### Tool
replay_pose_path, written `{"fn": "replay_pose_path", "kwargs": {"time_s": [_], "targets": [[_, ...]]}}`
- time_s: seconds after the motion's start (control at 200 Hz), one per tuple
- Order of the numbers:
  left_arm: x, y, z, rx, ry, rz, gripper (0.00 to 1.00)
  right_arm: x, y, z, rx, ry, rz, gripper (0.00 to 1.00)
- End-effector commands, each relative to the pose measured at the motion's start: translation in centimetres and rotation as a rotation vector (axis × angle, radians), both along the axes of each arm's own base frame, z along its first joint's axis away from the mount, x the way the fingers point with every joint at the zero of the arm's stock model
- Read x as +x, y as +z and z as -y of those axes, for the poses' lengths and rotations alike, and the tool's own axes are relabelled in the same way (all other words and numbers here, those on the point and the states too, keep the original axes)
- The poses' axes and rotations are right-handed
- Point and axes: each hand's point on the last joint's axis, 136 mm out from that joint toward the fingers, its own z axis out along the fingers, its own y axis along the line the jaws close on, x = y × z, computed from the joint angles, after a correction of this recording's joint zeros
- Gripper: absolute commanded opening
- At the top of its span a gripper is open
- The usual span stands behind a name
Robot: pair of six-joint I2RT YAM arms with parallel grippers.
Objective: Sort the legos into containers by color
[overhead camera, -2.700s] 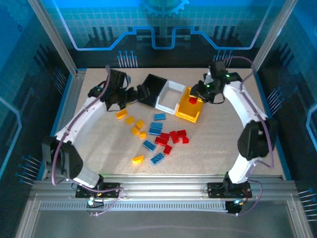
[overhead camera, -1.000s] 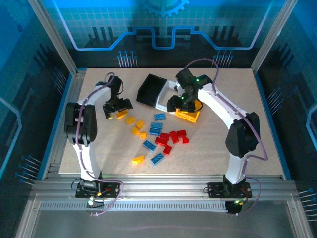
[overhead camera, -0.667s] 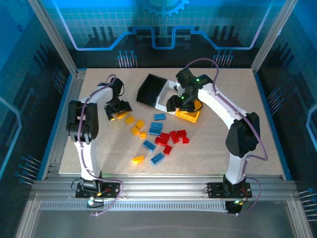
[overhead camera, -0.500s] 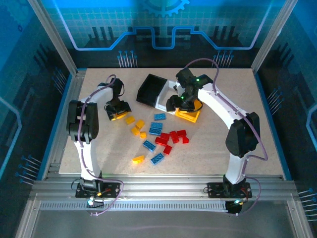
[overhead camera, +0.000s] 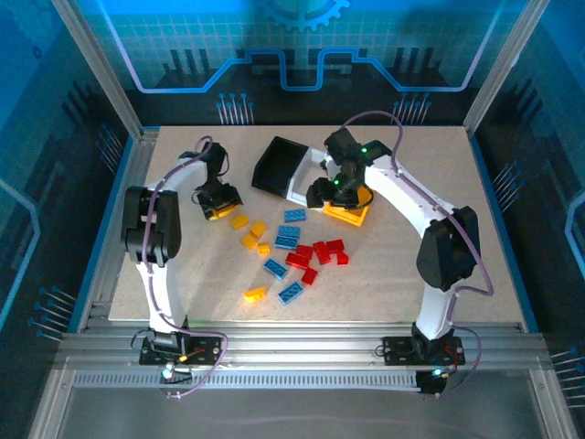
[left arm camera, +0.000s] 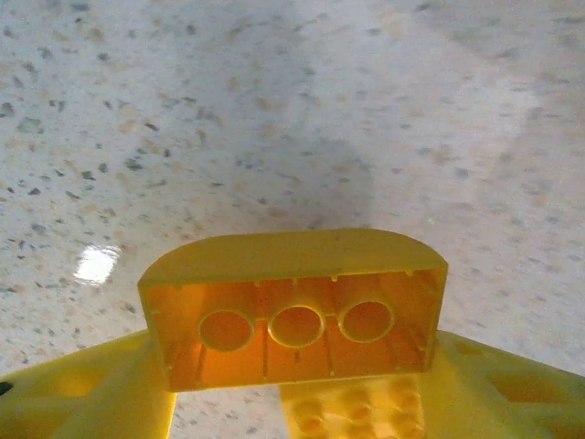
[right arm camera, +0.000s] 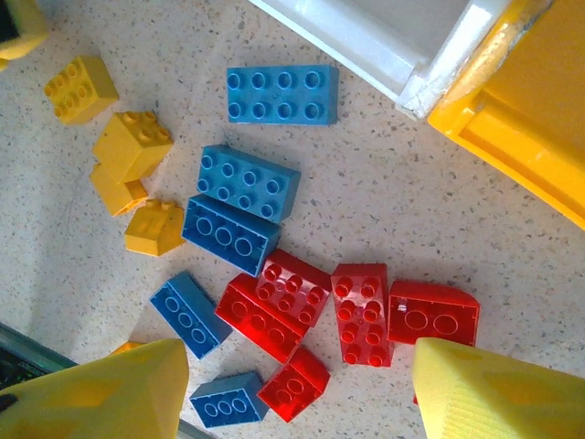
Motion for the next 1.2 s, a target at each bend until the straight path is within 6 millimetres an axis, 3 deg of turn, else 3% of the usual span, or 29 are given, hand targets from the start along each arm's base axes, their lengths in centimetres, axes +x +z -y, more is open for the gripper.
{"fn": "replay_pose_path", "kwargs": {"time_s": [0.0,0.21,0.365,0.485,0.62,0.825,0.921,1.196], "targets": [[2.0,5.2,1.7,-0.115,-0.007,0.142,0.65,-0.7,1.4,0.7,0.004,-0.015,0.019,0.67],[6.3,10.4,5.2,-0.281,0.017,0.295,0.65,-1.8,1.5,2.2,-0.012,-0.037,0.018,0.67],[9.6,11.7,9.3,-0.361,-0.017,0.334,0.65,-2.5,1.3,2.8,-0.010,-0.054,0.006,0.67],[11.6,11.5,12.0,-0.388,-0.045,0.337,0.65,-2.7,1.2,2.6,0.004,-0.061,-0.002,0.67],[13.1,10.6,13.7,-0.393,-0.056,0.326,0.66,-3.1,1.3,2.6,0.004,-0.061,-0.002,0.67],[14.4,8.6,14.2,-0.392,-0.044,0.300,0.66,-4.2,1.2,3.4,-0.009,-0.065,-0.006,0.67],[14.6,7.9,14.3,-0.396,-0.036,0.288,0.72,-4.8,1.0,3.5,-0.008,-0.072,-0.013,0.67],[14.1,8.8,14.7,-0.390,-0.055,0.296,0.80,-5.7,-0.3,3.6,-0.023,-0.078,-0.037,0.67]]}}
